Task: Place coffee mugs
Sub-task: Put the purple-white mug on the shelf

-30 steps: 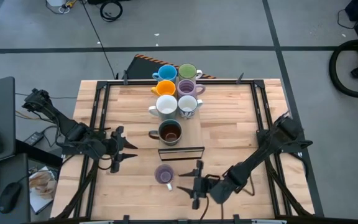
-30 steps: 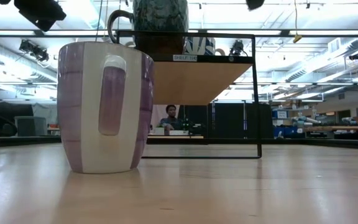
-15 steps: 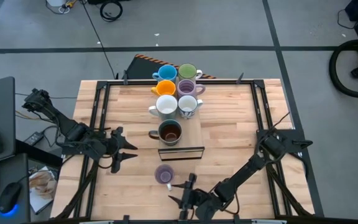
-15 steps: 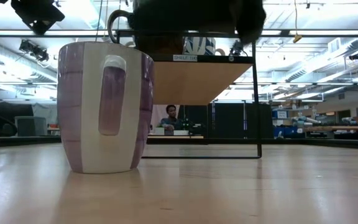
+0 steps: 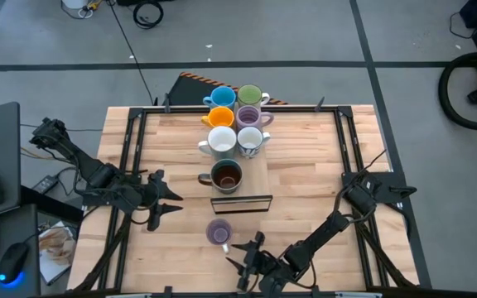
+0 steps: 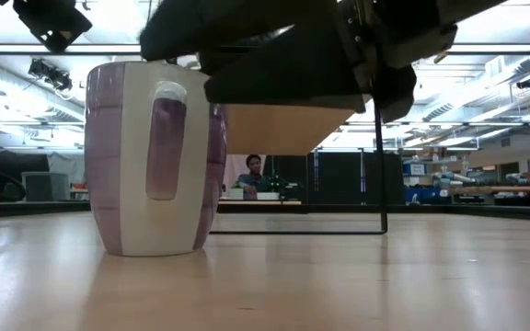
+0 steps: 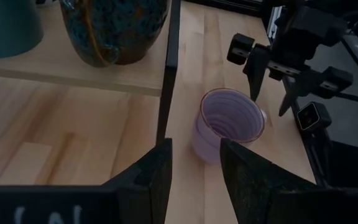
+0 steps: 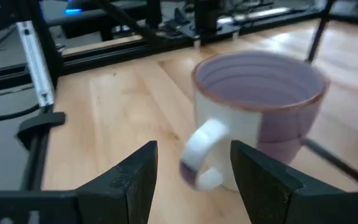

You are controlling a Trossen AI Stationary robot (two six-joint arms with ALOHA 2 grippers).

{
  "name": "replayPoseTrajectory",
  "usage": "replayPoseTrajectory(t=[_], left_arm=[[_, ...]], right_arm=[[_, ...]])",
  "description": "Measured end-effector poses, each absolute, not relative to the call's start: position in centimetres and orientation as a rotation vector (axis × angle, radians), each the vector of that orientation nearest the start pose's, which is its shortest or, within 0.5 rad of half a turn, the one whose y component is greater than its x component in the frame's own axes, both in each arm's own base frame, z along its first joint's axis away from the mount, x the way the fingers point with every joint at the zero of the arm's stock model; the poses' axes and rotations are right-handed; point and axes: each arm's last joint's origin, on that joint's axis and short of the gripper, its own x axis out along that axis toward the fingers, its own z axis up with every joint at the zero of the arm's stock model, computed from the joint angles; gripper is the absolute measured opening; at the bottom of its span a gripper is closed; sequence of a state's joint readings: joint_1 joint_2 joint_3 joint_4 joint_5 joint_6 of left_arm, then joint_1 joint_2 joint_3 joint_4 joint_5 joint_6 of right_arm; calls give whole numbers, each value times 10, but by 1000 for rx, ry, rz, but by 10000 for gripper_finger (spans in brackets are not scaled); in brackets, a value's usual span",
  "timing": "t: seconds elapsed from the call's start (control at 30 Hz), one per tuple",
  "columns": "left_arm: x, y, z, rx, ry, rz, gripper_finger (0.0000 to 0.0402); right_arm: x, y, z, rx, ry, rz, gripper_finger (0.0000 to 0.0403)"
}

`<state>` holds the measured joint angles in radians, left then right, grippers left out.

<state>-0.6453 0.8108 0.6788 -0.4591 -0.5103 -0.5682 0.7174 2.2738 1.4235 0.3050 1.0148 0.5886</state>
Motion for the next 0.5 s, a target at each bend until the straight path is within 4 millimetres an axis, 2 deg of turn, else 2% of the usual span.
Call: replayPoseTrajectory(t=[0.27, 0.5], left_arm=[[141, -89, 270, -230, 513, 10, 141], [141, -89, 270, -230, 513, 10, 141]], right_arm=[[375, 285, 117, 191, 291, -317, 208], [386, 276, 115, 215, 375, -183, 208]])
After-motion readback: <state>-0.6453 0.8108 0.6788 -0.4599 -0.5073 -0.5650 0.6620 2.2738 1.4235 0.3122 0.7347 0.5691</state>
